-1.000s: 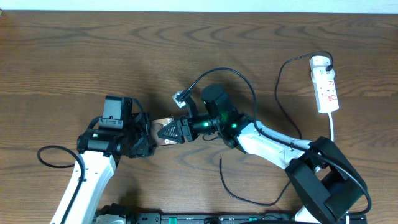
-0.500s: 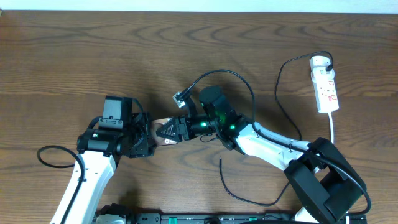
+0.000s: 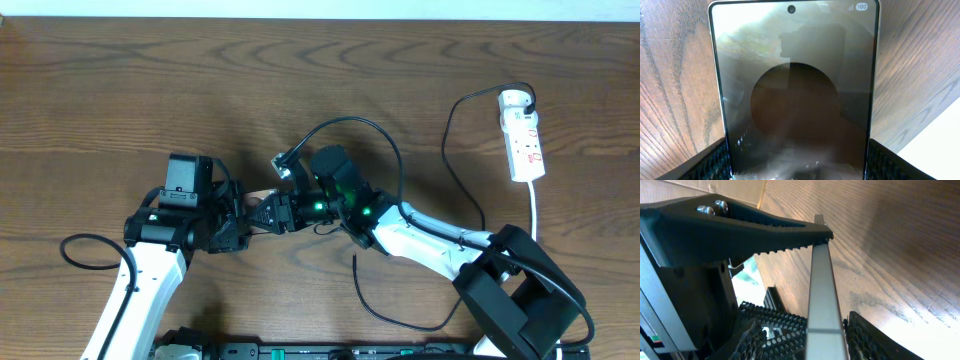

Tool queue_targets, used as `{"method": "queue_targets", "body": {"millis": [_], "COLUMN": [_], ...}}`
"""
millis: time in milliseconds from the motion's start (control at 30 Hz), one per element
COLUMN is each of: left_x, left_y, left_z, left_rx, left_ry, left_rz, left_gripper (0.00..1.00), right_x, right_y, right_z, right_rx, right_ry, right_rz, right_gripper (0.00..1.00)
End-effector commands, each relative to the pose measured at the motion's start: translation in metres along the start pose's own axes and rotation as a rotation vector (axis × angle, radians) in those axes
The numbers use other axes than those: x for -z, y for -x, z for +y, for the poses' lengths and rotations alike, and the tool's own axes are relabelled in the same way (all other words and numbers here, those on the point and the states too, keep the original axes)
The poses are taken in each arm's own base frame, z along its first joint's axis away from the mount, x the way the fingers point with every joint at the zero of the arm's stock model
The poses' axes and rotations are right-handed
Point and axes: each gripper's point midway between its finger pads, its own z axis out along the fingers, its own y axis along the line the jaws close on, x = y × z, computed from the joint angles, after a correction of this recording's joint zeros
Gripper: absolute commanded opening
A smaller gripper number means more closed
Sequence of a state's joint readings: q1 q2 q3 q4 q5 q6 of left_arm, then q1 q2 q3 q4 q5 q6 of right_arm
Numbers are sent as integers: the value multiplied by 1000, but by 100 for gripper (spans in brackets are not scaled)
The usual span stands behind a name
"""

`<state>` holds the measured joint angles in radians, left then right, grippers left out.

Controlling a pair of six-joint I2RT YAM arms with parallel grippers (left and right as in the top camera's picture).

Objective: Plug charger to phone and switch on socket
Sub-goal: 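Grasp the phone's top edge with the right gripper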

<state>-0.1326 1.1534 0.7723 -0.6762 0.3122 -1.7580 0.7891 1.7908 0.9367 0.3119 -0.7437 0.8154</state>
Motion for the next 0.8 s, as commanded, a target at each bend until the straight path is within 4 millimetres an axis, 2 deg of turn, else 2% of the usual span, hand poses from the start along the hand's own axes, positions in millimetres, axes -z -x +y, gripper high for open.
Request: {"method": "queue_targets", "body": {"millis": [0, 333, 767], "left_x": [9, 7, 6], "left_y": [-6, -14, -11], "left_z": [-11, -8, -8], "left_rx": [3, -20, -18], "left_ry": [-39, -29, -29], "left_rz": [20, 33, 20], "left_gripper": [7, 7, 7], "right_x": [-4, -4, -4], "right_y": [3, 3, 3], "right_z": [4, 4, 5], "right_rx": [6, 19, 19], "right_ry": [0, 1, 2], "right_rz": [-13, -15, -13], "right_gripper": [51, 50, 48]}}
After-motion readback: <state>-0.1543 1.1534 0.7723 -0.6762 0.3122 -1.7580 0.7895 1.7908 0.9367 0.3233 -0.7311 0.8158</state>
